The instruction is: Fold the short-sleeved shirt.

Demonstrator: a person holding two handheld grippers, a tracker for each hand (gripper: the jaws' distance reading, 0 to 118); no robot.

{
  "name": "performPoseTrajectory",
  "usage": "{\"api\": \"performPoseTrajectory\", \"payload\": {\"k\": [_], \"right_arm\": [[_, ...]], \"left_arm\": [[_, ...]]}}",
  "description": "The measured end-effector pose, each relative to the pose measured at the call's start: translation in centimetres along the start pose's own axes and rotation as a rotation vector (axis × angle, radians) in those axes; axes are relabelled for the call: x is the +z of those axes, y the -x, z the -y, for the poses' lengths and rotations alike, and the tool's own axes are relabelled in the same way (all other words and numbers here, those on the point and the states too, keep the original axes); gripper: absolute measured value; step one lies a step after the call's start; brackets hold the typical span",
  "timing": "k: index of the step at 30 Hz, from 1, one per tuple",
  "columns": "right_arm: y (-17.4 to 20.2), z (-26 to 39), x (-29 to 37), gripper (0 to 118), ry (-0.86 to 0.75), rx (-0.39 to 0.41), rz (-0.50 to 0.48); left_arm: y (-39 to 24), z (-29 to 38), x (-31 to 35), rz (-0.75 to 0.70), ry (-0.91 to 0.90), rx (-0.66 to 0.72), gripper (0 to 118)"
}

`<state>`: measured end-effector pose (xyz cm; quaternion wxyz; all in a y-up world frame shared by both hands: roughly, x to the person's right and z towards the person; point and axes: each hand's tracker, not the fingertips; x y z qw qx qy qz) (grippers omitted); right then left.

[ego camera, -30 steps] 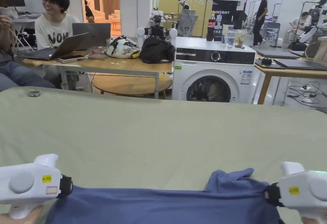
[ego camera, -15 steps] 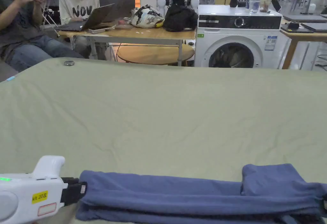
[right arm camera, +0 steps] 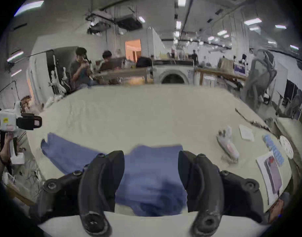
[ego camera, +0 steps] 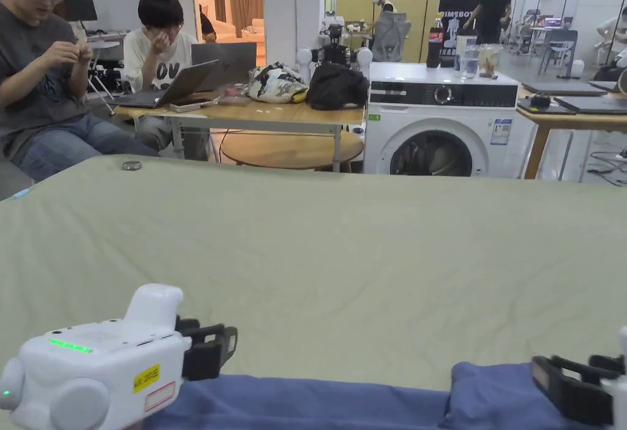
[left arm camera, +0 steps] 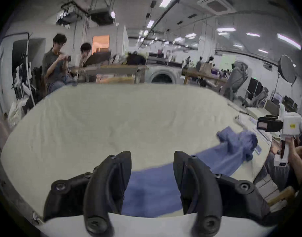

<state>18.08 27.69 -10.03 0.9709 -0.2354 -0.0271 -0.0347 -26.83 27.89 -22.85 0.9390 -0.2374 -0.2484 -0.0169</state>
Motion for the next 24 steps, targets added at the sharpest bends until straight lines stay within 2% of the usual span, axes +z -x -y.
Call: {"api": "performPoseTrajectory", "payload": {"k": [2, 5, 7, 9, 12, 18, 19, 21, 22, 24], "right_arm": [[2.4, -1.1, -1.0, 67, -0.012, 0.026, 0.003], [4.8, -1.6, -3.0, 63, -0.015, 0.039, 0.003], [6.4, -1.3, -3.9, 36, -0.011, 0.061, 0.009], [7.0, -0.9, -4.8, 0, 0.026, 0.062, -0.026], [7.6, 0.0, -5.7, 0, 0.044, 0.043, -0.036], [7.6, 0.6, -5.6, 0, 0.044, 0.022, -0.045], [7.5, 0.7, -5.5, 0, 0.043, 0.027, -0.043], [6.7, 1.0, -5.2, 0, 0.044, 0.030, -0.052], [6.3, 1.1, -5.1, 0, 0.047, 0.023, -0.055], [5.7, 1.3, -4.9, 0, 0.060, -0.015, -0.072]], "left_arm": [[-1.5, -1.3, -0.7, -0.007, -0.039, -0.011, 49], [-2.9, -2.2, -1.4, 0.040, -0.049, 0.054, 49], [-3.4, -2.0, -1.7, 0.076, -0.061, 0.070, 29], [-3.8, -1.8, -2.0, 0.063, -0.046, 0.071, 0], [-3.3, -1.2, -1.9, 0.081, -0.038, 0.093, 0], [0.8, -0.6, -0.1, 0.176, -0.032, 0.270, 0], [2.6, -0.2, 0.4, 0.225, -0.007, 0.316, 11], [6.1, 1.2, 1.0, 0.290, 0.060, 0.408, 59], [7.4, 2.4, 1.5, 0.253, 0.068, 0.422, 67], [9.6, 4.4, 1.9, 0.143, 0.080, 0.439, 67]]}}
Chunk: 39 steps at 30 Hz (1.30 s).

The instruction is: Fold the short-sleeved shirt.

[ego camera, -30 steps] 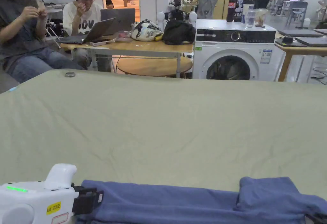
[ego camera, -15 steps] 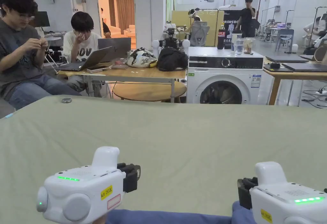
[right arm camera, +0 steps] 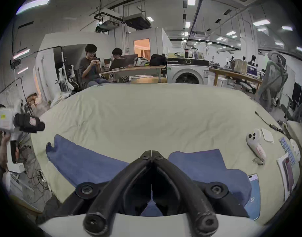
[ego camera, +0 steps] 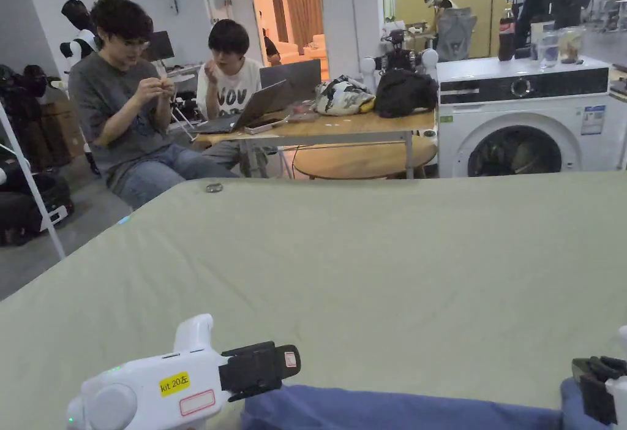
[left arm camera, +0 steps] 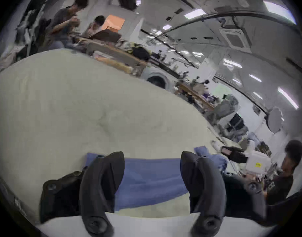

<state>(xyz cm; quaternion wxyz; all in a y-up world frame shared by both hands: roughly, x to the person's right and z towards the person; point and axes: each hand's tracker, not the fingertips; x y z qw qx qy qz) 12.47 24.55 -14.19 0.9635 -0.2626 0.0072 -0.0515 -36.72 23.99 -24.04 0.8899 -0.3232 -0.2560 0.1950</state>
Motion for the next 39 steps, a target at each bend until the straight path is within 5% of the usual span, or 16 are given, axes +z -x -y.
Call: {"api": "performPoseTrajectory", "payload": {"k": [9, 13, 16, 22, 28, 32, 39], "right_arm": [[-1.8, 0.9, 1.1, 0, 0.043, -0.042, 0.012], [-2.7, 0.9, 1.5, 0, 0.049, -0.089, 0.014], [-3.1, 0.8, 1.6, 0, 0.049, -0.095, 0.021], [-3.9, 0.5, 1.5, 0, 0.041, -0.148, -0.022], [-4.1, 0.7, 1.6, 0, 0.040, -0.161, -0.035], [-3.9, 0.3, 1.4, 0, 0.025, -0.184, -0.051], [-3.8, 0.9, 2.9, 0, 0.021, -0.171, -0.069]], "left_arm": [[9.5, 4.7, -5.5, 0.088, 0.117, 0.467, 62], [9.5, 5.7, -7.9, 0.168, 0.098, 0.554, 12], [9.1, 5.8, -7.4, 0.202, 0.045, 0.615, 5], [7.8, 1.6, -1.3, 0.256, -0.112, 0.554, 4], [3.0, -4.6, 3.7, 0.100, -0.166, 0.238, 3], [-4.1, -3.1, -1.9, 0.124, 0.000, 0.028, 3], [-12.2, 5.4, -17.5, 0.131, 0.334, -0.103, 3]]}}
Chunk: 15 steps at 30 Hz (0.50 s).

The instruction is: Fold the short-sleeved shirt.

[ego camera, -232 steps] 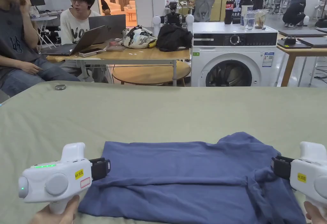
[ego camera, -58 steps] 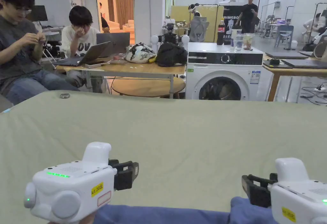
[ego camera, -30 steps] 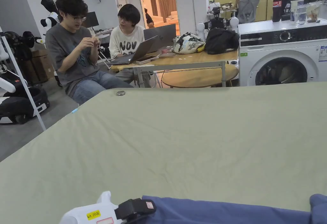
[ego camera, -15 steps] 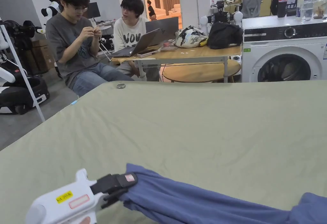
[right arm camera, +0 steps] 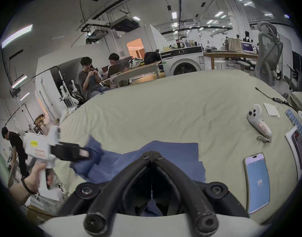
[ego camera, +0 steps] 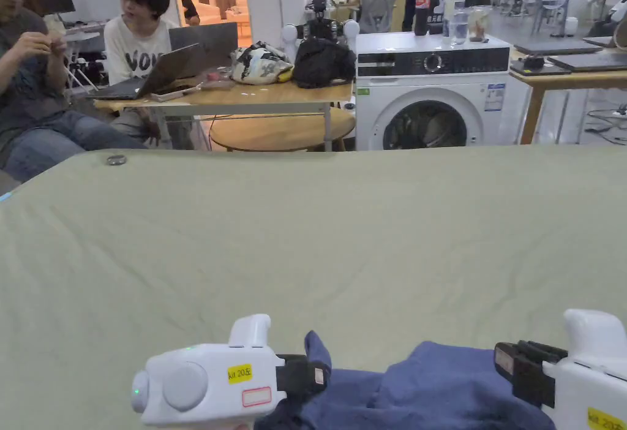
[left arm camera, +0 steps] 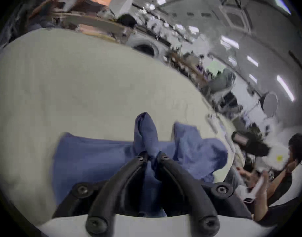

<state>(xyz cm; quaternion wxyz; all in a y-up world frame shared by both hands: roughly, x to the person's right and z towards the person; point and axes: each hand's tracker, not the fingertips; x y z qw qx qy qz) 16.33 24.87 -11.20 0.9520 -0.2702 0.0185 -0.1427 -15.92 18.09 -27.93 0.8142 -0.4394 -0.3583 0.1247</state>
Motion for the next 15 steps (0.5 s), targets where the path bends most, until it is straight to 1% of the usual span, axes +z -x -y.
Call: {"api": "performPoseTrajectory", "payload": {"k": [1, 2, 3, 4, 6, 7, 8, 9, 10, 11, 12, 13, 15], "right_arm": [[-0.4, 0.2, 0.3, 0, -0.002, 0.011, 0.012], [-0.7, 0.3, 0.5, 0, 0.003, 0.020, 0.024], [-1.3, 0.5, 0.7, 0, 0.005, 0.030, 0.042], [-1.7, 0.6, 1.0, 0, 0.005, 0.033, 0.059], [-2.7, 0.7, 1.3, 0, 0.009, 0.015, 0.070], [-3.4, 0.8, 1.4, 0, 0.006, -0.007, 0.068], [-3.7, 0.9, 1.5, 0, 0.002, -0.025, 0.065], [-4.1, 1.0, 1.6, 0, 0.000, -0.040, 0.063], [-4.4, 1.1, 1.7, 0, -0.001, -0.051, 0.063], [-4.7, 1.2, 1.7, 0, -0.002, -0.057, 0.062], [-4.7, 1.3, 1.7, 0, -0.003, -0.060, 0.064], [-4.8, 1.5, 1.7, 0, 0.001, -0.063, 0.066], [-4.8, 1.7, 1.5, 0, 0.009, -0.067, 0.067]], "left_arm": [[-0.7, 0.2, -0.8, 0.002, 0.022, -0.012, 9], [-1.0, 0.1, -1.0, 0.007, 0.001, -0.020, 29], [-1.3, 0.1, -0.7, 0.059, -0.055, -0.019, 58], [-1.4, -0.1, 0.0, 0.095, -0.105, -0.001, 61], [-1.0, -0.5, 1.7, 0.144, -0.163, 0.017, 59], [-0.6, -0.5, 2.3, 0.158, -0.188, 0.039, 59], [0.0, -0.5, 2.6, 0.177, -0.196, 0.063, 54], [0.4, -0.5, 3.0, 0.184, -0.202, 0.094, 30], [1.0, -0.2, 2.9, 0.167, -0.210, 0.131, 3], [1.3, 0.2, 2.5, 0.154, -0.208, 0.144, 0], [1.4, 0.7, 2.0, 0.131, -0.217, 0.155, 0], [1.4, 0.8, 0.6, 0.152, -0.172, 0.160, 0], [1.3, 1.6, -3.0, 0.208, 0.025, 0.174, 0]]}}
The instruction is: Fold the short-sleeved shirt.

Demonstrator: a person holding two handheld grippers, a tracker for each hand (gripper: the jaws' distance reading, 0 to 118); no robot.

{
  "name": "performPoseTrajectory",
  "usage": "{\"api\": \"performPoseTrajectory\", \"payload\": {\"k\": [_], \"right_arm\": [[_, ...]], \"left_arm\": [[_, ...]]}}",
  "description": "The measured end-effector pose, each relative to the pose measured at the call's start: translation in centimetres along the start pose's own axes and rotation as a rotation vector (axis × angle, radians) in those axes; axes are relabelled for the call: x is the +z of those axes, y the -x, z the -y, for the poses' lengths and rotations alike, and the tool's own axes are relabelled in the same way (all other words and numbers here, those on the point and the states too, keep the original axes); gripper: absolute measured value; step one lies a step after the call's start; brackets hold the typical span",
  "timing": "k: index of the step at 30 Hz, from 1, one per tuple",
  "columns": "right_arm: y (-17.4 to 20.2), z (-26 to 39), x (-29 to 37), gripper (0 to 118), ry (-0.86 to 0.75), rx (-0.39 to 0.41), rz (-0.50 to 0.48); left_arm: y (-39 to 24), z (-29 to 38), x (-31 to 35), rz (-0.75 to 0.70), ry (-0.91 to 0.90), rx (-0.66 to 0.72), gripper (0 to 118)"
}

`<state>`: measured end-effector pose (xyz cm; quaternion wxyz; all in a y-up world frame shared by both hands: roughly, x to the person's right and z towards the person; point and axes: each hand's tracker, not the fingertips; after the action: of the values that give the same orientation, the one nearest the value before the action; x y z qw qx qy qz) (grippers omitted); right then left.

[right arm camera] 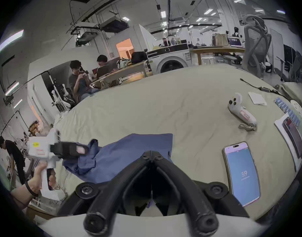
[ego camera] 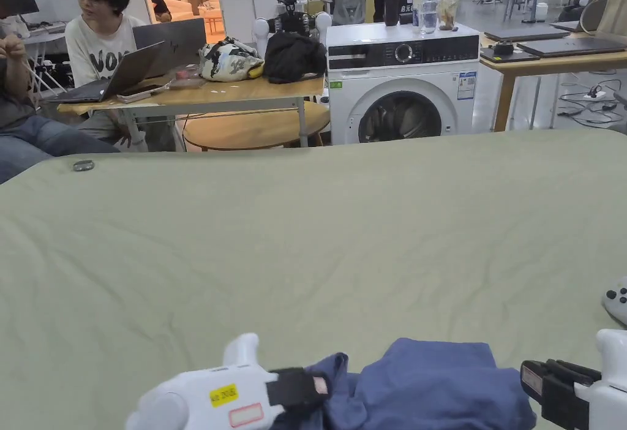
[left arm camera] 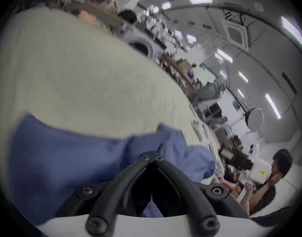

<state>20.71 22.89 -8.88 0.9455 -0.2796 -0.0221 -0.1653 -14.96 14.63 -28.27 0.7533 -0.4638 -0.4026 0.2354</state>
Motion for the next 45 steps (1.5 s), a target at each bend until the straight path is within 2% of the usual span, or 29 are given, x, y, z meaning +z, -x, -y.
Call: {"api": "performPoseTrajectory", "payload": {"k": [2, 4, 6, 7, 8, 9, 10, 11, 15, 17, 20, 23, 25, 26, 27, 30, 33, 36, 39, 40, 42, 45], "right_arm": [[0.2, 0.2, -0.2, 0, 0.011, -0.004, -0.008], [0.6, 0.4, -0.1, 0, 0.013, 0.006, -0.011], [1.0, 0.4, -0.3, 0, 0.013, 0.019, -0.012], [1.1, 0.4, -0.6, 0, 0.017, 0.019, -0.015], [1.1, 0.3, -1.0, 0, 0.026, 0.015, -0.022], [1.3, 0.2, -1.2, 0, 0.031, 0.014, -0.028], [1.5, 0.2, -1.3, 0, 0.029, 0.015, -0.032], [1.7, 0.1, -1.3, 0, 0.027, 0.016, -0.038], [2.4, 0.0, -1.7, 0, 0.033, 0.026, -0.059], [2.7, 0.0, -1.7, 0, 0.037, 0.038, -0.066], [2.8, -0.1, -1.6, 0, 0.039, 0.046, -0.063], [2.8, 0.0, -1.0, 0, 0.036, 0.038, -0.058], [2.7, 0.2, -0.6, 0, 0.035, 0.036, -0.049], [2.6, 0.2, -0.5, 0, 0.035, 0.037, -0.044], [2.5, 0.2, -0.3, 0, 0.037, 0.041, -0.035], [2.2, 0.1, 0.1, 0, 0.034, 0.036, -0.024], [1.9, -0.4, -0.1, 0, 0.026, 0.031, -0.023], [1.9, -0.8, -0.4, 0, 0.020, 0.024, -0.046], [2.3, -1.0, -1.2, 0, 0.015, 0.021, -0.064], [2.5, -1.0, -1.7, 0, 0.013, 0.009, -0.074], [3.0, -1.1, -2.4, 0, 0.024, -0.009, -0.097], [4.3, -0.8, -1.5, 0, 0.024, 0.031, -0.113]], "left_arm": [[-0.2, 1.0, -3.1, -0.057, 0.104, -0.034, 0], [-1.6, 1.2, -2.8, -0.053, 0.025, -0.106, 0], [-1.5, 0.3, -1.8, -0.052, 0.030, -0.076, 2], [-1.4, -0.1, -1.0, -0.041, 0.034, -0.082, 11], [-1.4, -0.3, 0.1, -0.033, 0.020, -0.104, 29], [-1.3, -0.3, 2.2, -0.001, -0.029, -0.134, 54], [-0.8, -0.5, 4.3, 0.040, -0.075, -0.135, 62], [-0.4, -0.7, 6.0, 0.062, -0.103, -0.111, 63], [2.7, -1.2, 13.1, -0.069, -0.263, 0.018, 63], [4.9, -1.2, 14.8, -0.101, -0.263, 0.072, 63], [7.8, -1.0, 14.0, -0.113, -0.233, 0.174, 63], [9.8, -0.2, 10.6, -0.033, -0.191, 0.290, 62], [10.5, 0.5, 8.6, 0.089, -0.211, 0.360, 35], [10.2, 0.8, 8.1, 0.099, -0.231, 0.407, 15], [10.3, 0.9, 7.7, 0.086, -0.241, 0.442, 9], [9.8, 1.2, 9.1, 0.122, -0.282, 0.445, 6], [8.5, 0.1, 14.0, 0.162, -0.379, 0.398, 5], [6.1, -2.0, 21.1, 0.038, -0.458, 0.300, 5], [1.9, -3.9, 24.3, -0.159, -0.450, 0.107, 5], [0.2, -4.5, 23.6, -0.213, -0.444, 0.075, 5], [-3.0, -4.9, 20.4, -0.200, -0.393, -0.040, 5], [-6.7, -4.7, 12.6, -0.271, -0.181, -0.206, 5]]}}
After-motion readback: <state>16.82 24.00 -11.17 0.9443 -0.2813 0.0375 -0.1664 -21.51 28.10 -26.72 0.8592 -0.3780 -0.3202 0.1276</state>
